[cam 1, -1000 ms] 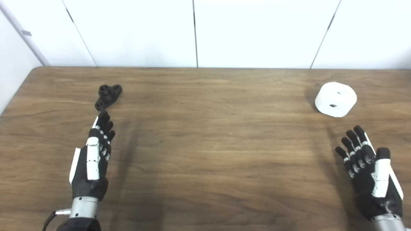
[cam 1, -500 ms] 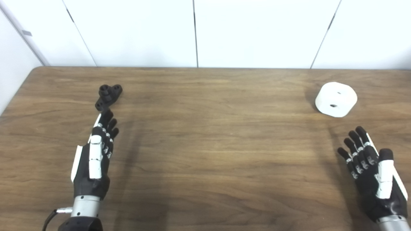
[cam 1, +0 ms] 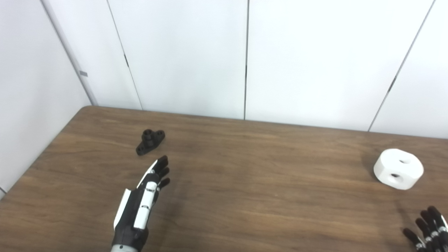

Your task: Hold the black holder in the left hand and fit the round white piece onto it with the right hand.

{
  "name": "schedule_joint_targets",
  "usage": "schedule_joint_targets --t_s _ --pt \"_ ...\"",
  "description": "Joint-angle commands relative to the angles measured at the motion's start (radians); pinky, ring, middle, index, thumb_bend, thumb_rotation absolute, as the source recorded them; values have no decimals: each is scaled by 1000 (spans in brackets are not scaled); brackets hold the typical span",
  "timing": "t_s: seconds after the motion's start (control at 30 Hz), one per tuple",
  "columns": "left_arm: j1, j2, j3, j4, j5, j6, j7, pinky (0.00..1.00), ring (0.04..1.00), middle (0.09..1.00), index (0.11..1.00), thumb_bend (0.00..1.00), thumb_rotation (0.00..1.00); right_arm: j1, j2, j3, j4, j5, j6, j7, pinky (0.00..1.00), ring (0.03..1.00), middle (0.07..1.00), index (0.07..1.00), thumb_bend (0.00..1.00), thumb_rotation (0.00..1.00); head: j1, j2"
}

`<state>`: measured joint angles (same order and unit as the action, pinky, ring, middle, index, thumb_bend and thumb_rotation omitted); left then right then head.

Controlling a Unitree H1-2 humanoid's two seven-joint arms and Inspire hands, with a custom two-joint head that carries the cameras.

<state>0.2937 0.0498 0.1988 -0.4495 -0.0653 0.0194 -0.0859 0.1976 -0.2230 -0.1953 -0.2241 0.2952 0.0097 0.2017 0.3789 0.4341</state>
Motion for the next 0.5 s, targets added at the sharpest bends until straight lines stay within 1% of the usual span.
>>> schedule_joint_targets --t_s 0.0,0.23,0.33,0.47 --pt "279 -76 -38 -38 34 -97 20 899 941 951 930 250 907 -20 -36 -16 11 11 -68 25 1000 1000 1000 1000 679 994 4 -2" --pt "278 -83 -52 -30 58 -104 34 877 930 944 927 224 901 -25 -42 -19 28 24 -78 31 1000 1000 1000 1000 658 997 22 -19" --pt "278 -84 -57 -31 60 -101 37 877 926 943 926 214 884 -26 -47 -21 41 31 -89 42 1000 1000 1000 1000 654 996 27 -19" --pt "279 -84 -62 -35 64 -98 40 870 924 941 922 221 861 -26 -49 -22 42 33 -86 44 1000 1000 1000 1000 652 994 28 -16"
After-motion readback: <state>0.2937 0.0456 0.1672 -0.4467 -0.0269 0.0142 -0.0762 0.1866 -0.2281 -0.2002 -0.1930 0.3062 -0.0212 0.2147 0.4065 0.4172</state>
